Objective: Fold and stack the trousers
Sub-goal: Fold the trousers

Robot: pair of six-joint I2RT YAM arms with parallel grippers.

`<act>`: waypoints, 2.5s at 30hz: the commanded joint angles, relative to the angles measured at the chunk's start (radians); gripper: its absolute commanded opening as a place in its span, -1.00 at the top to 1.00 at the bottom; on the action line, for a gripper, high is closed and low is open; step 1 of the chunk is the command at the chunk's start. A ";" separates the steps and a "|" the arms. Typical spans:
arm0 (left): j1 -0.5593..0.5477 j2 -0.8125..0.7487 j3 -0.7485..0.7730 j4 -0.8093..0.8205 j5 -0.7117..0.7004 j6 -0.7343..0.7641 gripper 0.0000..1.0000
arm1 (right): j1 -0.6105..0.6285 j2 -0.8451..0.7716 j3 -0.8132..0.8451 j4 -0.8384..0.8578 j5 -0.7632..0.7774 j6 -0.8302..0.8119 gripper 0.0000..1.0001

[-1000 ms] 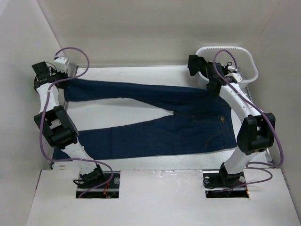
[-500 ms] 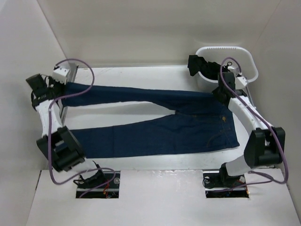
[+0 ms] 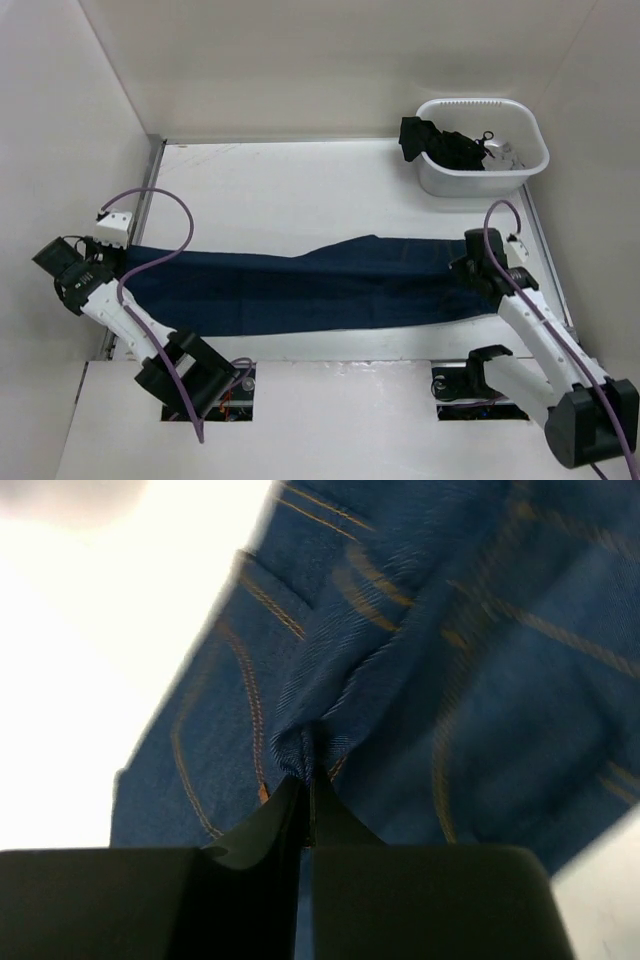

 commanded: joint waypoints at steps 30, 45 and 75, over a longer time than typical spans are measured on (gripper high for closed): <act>0.185 -0.034 -0.104 -0.068 0.045 0.260 0.99 | -0.063 0.161 -0.123 -0.077 -0.074 0.449 -0.88; -0.268 0.208 0.103 0.262 -0.108 -0.013 0.97 | -0.303 0.286 -0.115 0.202 -0.074 0.541 1.00; -0.430 -0.078 -0.037 0.034 -0.070 0.266 1.00 | -0.592 0.156 -0.161 0.348 -0.089 0.451 0.62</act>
